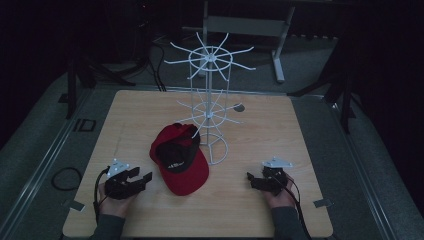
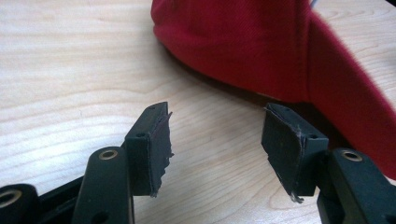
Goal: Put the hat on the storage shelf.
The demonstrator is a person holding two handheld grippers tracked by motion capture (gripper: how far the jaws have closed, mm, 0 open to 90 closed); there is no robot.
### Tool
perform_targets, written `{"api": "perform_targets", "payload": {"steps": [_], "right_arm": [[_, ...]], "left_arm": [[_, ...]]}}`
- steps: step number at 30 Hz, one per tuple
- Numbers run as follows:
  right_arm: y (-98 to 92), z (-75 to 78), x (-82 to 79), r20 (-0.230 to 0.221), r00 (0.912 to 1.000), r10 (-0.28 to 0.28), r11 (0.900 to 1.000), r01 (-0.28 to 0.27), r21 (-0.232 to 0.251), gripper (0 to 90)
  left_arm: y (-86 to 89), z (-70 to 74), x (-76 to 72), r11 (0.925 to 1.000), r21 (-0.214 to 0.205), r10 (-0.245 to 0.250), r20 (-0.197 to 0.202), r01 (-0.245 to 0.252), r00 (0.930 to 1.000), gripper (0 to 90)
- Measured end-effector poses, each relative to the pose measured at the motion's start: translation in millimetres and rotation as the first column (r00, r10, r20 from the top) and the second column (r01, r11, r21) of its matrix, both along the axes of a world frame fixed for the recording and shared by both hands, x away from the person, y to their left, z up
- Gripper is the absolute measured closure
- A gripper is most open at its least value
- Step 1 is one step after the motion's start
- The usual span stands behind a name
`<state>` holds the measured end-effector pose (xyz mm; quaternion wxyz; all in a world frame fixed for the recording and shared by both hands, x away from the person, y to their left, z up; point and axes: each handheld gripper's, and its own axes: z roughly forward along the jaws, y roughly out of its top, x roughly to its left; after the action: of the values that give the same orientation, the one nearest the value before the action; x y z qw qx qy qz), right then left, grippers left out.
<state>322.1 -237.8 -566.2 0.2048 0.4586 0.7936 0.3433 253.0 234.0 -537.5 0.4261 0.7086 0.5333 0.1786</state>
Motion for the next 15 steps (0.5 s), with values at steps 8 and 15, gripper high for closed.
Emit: {"api": "perform_targets", "payload": {"steps": [8,15], "right_arm": [[0.0,0.0,0.0,0.0,1.0,0.0,1.0,0.0,0.0,22.2],[0.0,0.0,0.0,0.0,1.0,0.0,1.0,0.0,0.0,22.2]], "left_arm": [[1.8,14.3,-3.2,0.9991,-0.032,-0.025,0.023,0.026,0.9994,42.3],[-1.5,24.7,-7.4,0.998,-0.046,-0.041,0.041,0.043,0.9983,42.1]]}}
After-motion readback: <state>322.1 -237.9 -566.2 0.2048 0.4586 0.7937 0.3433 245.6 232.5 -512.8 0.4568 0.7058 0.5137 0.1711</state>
